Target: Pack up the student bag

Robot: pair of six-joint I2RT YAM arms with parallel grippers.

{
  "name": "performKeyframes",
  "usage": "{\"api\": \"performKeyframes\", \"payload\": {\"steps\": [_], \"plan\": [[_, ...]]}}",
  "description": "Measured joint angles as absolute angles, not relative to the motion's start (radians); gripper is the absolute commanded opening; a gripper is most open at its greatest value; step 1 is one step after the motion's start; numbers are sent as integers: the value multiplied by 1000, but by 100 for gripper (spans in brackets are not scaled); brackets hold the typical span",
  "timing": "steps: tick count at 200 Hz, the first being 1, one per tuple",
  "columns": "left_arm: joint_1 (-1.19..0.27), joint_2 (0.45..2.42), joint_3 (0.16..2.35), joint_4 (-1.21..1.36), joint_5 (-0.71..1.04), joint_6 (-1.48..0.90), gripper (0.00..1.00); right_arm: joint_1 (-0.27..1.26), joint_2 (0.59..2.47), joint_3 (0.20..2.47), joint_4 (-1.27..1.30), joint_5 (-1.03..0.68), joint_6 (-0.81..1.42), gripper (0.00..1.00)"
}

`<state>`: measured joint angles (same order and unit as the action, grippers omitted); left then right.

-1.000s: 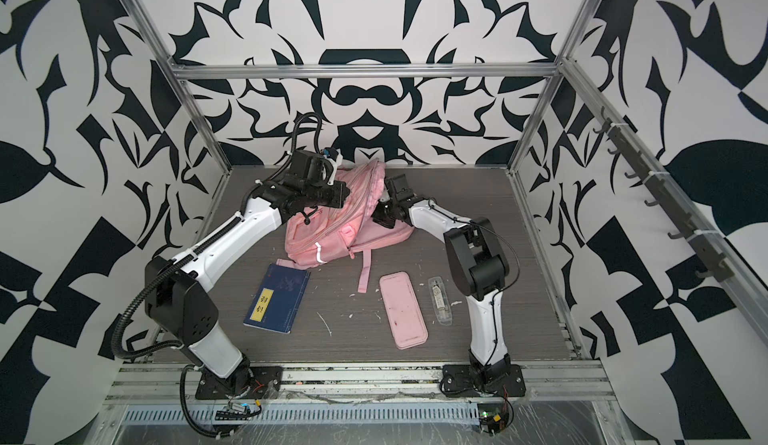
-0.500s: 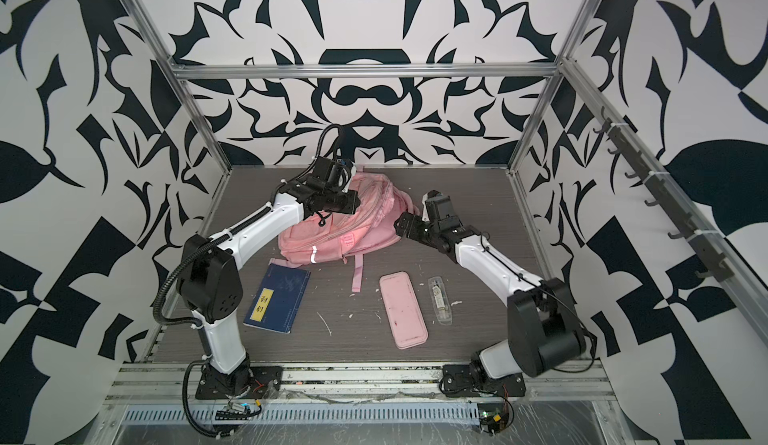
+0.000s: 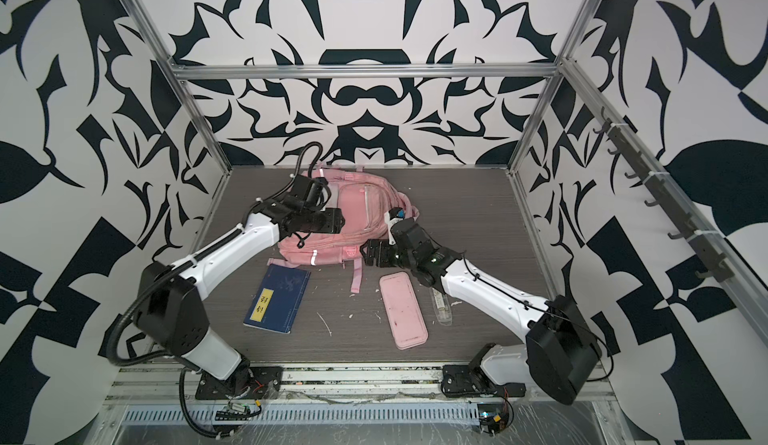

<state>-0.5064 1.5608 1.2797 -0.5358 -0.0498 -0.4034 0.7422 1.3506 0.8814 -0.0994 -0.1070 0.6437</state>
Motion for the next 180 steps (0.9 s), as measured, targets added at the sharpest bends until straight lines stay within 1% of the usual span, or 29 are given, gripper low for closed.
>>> {"api": "performKeyframes", "payload": {"steps": [45, 73, 88, 111, 126, 161, 180], "plan": [[-253, 1231, 888, -550, -78, -550, 76, 901, 1554, 906, -38, -158, 648, 90], [-105, 1127, 714, -549, -43, -624, 77, 961, 1673, 976, -15, -213, 647, 88], [-34, 1121, 654, -536, -18, -653, 77, 981, 1715, 1016, -7, -237, 647, 88], [34, 1139, 604, -513, 7, -678, 77, 1003, 1743, 1055, 3, -258, 646, 88], [41, 1172, 596, -487, 22, -686, 77, 1012, 1749, 1067, 8, -268, 646, 88], [41, 1288, 582, -402, 73, -696, 76, 1016, 1779, 1072, 12, -277, 654, 84], [41, 1290, 574, -349, 103, -709, 75, 1016, 1808, 1074, 10, -284, 662, 82]]}}
